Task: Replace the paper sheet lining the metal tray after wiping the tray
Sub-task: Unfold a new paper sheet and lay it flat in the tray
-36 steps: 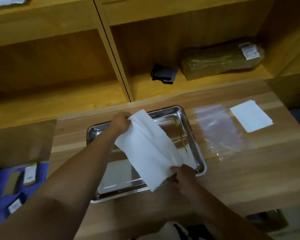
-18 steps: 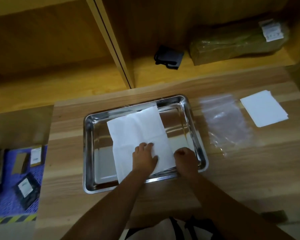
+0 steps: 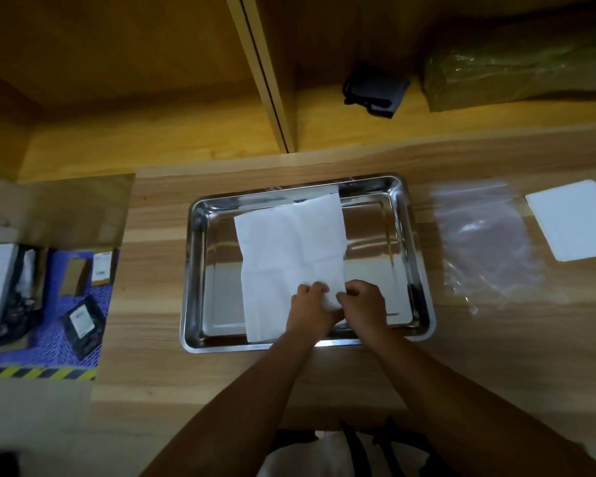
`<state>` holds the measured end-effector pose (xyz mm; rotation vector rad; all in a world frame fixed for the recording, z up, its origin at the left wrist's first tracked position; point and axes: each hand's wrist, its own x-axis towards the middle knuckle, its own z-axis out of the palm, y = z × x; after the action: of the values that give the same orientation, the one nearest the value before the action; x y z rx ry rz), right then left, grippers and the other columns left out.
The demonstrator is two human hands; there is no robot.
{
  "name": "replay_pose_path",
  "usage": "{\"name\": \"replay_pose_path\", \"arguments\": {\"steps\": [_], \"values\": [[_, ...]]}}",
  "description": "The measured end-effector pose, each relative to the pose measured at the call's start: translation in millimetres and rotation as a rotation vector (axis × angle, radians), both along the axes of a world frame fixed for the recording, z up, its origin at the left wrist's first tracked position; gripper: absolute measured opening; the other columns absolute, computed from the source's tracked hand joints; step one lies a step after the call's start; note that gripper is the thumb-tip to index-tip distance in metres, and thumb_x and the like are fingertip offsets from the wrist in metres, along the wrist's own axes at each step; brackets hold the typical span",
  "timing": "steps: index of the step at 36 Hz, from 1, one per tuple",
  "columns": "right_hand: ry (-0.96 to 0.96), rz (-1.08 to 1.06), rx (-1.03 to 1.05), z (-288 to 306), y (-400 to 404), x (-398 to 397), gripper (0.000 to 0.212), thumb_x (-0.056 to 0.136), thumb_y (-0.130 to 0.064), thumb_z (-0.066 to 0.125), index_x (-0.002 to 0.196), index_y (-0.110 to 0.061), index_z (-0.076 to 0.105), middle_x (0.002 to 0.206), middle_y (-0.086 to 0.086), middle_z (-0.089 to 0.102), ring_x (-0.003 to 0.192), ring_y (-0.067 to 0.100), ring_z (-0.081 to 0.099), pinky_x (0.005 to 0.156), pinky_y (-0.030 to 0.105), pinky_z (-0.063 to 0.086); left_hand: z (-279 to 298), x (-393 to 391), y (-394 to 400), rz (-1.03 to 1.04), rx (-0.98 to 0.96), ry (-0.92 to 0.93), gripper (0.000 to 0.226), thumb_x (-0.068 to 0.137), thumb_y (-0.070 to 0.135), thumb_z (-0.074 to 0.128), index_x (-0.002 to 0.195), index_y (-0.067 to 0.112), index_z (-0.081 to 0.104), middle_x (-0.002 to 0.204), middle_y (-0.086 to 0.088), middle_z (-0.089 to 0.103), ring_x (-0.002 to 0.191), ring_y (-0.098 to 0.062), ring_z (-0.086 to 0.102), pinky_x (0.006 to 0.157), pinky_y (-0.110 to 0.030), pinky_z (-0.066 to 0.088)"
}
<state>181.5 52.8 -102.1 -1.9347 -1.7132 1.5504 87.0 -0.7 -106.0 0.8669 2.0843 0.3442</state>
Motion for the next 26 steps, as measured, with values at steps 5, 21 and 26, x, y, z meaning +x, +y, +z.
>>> {"name": "replay_pose_path", "arguments": {"steps": [5, 21, 26], "values": [[-0.039, -0.024, 0.095, 2.7, -0.8, 0.8, 0.009, 0.084, -0.014, 0.068, 0.088, -0.015, 0.06, 0.081, -0.003, 0.06, 0.077, 0.017, 0.059, 0.066, 0.027, 0.046, 0.1, -0.7, -4.1, 0.027, -0.001, -0.088, 0.066, 0.066, 0.05, 0.078, 0.124, 0.031, 0.053, 0.135, -0.001, 0.047, 0.12, -0.023, 0.049, 0.102, -0.042, 0.049], [0.029, 0.073, 0.181, 4.3, -9.2, -1.7, 0.014, 0.086, -0.003, 0.063, 0.094, -0.014, 0.058, 0.085, 0.002, 0.055, 0.071, 0.017, 0.053, 0.067, 0.03, 0.048, 16.1, -14.8, 20.1, 0.418, 0.035, -0.348, 0.041, 0.088, 0.051, 0.061, 0.108, 0.016, 0.066, 0.107, -0.003, 0.068, 0.098, -0.023, 0.065, 0.092, -0.035, 0.054], [0.021, 0.178, 0.304, 8.6, -19.4, -5.7, 0.032, 0.087, 0.003, 0.061, 0.116, -0.011, 0.063, 0.101, 0.006, 0.059, 0.083, 0.015, 0.059, 0.079, 0.024, 0.052, 19.6, -11.1, 36.6, 0.5, 0.056, -0.365, 0.064, 0.06, 0.065, 0.073, 0.105, 0.02, 0.065, 0.103, -0.002, 0.069, 0.092, -0.021, 0.069, 0.076, -0.037, 0.063]]}}
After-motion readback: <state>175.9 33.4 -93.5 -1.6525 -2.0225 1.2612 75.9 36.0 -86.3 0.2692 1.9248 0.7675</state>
